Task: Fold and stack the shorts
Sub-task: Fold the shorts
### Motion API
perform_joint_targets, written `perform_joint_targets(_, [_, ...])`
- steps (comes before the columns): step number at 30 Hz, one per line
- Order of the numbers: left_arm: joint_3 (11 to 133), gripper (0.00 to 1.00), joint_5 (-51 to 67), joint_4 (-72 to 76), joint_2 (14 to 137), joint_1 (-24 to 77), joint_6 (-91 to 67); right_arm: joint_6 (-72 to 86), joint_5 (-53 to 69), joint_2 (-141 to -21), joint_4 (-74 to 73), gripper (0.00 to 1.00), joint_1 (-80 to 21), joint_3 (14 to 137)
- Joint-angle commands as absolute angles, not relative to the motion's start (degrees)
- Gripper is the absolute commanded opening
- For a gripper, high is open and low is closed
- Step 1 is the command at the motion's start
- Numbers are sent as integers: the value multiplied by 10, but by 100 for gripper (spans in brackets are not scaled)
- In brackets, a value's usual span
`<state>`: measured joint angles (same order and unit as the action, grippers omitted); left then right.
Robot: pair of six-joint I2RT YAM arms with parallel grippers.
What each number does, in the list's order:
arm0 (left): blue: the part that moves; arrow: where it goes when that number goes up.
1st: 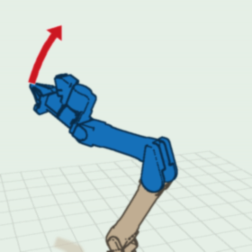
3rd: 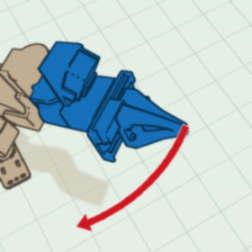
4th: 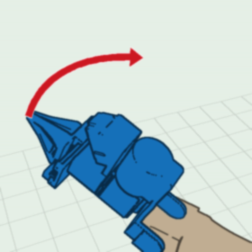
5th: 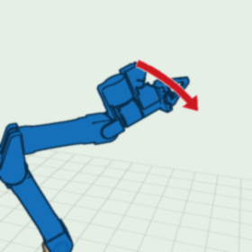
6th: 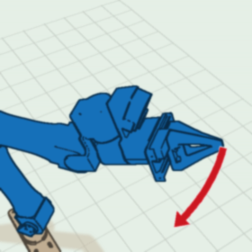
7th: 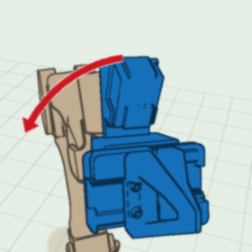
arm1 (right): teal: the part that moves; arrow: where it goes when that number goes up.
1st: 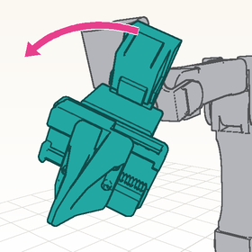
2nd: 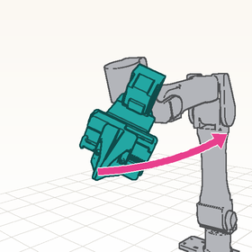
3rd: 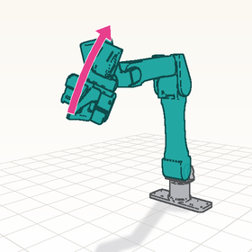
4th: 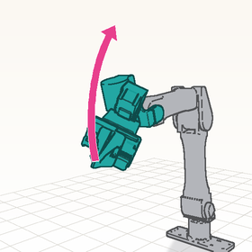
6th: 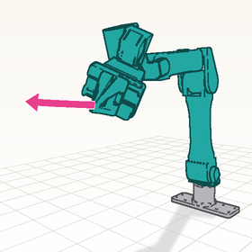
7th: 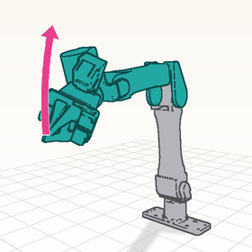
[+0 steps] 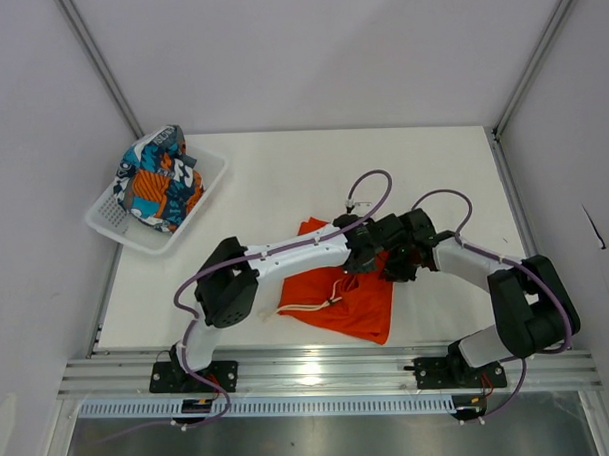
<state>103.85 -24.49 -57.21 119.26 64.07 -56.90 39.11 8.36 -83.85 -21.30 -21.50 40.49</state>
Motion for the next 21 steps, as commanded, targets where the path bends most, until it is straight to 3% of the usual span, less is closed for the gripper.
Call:
perform_joint_targets(1, [1003,2,-216,-505,1168,627,-615,396,61,-836,-207,22,-209,384])
perform_joint_targets(5, [974,13,-211,-469,1155,615,-619,397,62,-835,-205,22,-208,381])
perform_joint_targets(8, [968,43,-194,-455,1148,609,-601,397,63,-829,-207,23,-205,381])
perform_joint_targets(9, [962,70,-193,-454,1144,609,-600,396,63,-827,-209,23,-203,381])
perform_joint_targets(10, [955,83,-192,-450,1130,607,-595,394,64,-821,-214,25,-202,382])
perform_joint_targets(12, [930,99,-175,-420,1109,605,-579,390,62,-811,-219,26,-195,384])
perform_joint_targets(21, [831,99,-92,-314,956,603,-532,371,56,-728,-266,32,-143,380])
